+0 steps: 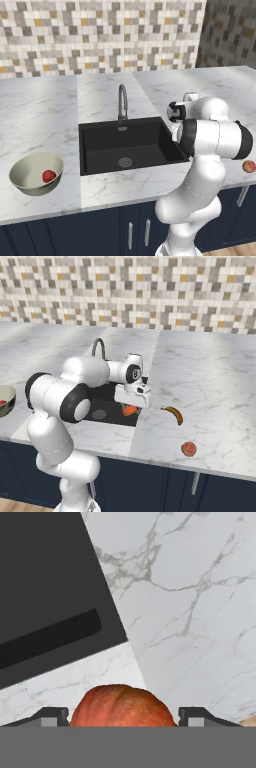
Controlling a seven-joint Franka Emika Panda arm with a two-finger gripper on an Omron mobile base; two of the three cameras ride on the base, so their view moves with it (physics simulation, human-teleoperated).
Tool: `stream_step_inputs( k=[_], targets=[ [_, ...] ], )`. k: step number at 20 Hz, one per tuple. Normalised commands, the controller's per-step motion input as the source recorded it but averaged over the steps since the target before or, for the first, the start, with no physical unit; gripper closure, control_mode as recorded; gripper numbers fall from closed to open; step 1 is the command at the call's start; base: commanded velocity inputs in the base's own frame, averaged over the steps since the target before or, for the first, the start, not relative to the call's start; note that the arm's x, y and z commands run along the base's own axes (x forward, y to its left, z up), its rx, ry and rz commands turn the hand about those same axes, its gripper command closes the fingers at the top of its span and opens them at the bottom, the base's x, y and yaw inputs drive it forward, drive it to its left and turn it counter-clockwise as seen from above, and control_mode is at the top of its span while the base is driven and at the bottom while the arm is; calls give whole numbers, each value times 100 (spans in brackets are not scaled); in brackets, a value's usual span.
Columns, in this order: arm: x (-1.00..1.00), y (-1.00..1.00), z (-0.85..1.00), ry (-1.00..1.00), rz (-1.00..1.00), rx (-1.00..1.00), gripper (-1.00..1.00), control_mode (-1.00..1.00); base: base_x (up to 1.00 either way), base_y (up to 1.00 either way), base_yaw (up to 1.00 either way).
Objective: There is a mixed pile of frozen fruits and vegetables on the counter. Locate all the frozen vegetables and place the items in a bowl on the counter. Take all the frozen fruits and defrost them in a running sink.
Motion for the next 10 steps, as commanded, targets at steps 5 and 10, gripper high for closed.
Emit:
stream_step_inputs(
  k=[5, 10],
  targets=[
    [-1, 50, 0, 1, 0, -2, 100, -100, 0, 0, 0],
    [-1, 52, 0, -1, -1, -1, 100, -100, 0, 0, 0]
  ],
)
